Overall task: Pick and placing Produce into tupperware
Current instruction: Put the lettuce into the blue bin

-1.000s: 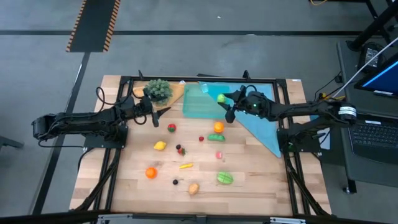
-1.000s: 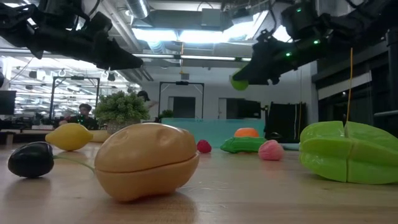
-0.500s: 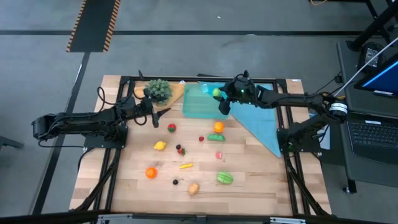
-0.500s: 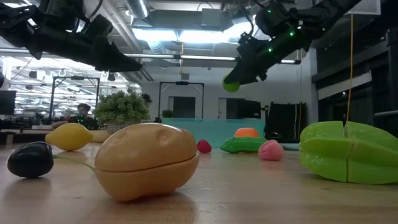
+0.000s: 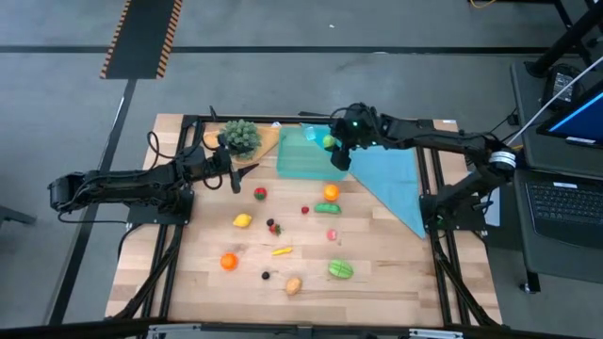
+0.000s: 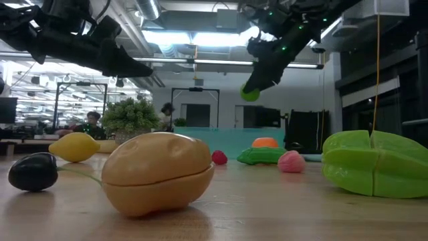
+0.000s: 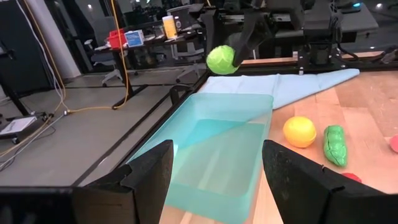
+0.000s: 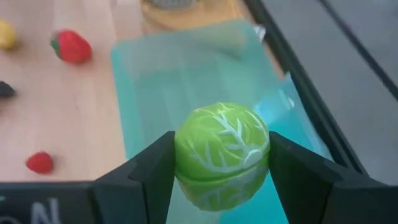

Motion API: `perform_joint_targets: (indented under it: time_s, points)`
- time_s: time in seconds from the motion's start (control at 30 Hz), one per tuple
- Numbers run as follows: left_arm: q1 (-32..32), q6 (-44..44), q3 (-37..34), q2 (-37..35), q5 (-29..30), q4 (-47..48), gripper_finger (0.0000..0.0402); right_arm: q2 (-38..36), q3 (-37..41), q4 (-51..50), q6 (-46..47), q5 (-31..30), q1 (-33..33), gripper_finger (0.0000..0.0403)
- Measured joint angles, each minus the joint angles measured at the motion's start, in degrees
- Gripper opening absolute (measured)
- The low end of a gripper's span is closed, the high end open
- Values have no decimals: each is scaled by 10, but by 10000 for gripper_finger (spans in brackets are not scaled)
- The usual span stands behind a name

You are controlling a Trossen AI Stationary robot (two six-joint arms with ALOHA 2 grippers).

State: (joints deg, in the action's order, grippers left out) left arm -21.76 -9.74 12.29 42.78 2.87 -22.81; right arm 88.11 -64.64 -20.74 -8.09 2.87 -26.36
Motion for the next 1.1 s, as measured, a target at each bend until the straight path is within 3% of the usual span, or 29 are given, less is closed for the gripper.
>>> perform_joint_targets:
  time_s: [0.4, 1.1]
  points:
    - [0, 0, 0, 0, 0, 4, 240, 72, -127, -174, -28, 9, -10, 224]
    - [0, 0, 0, 0, 0, 5, 240, 189, -144, -161, -59, 13, -25, 224]
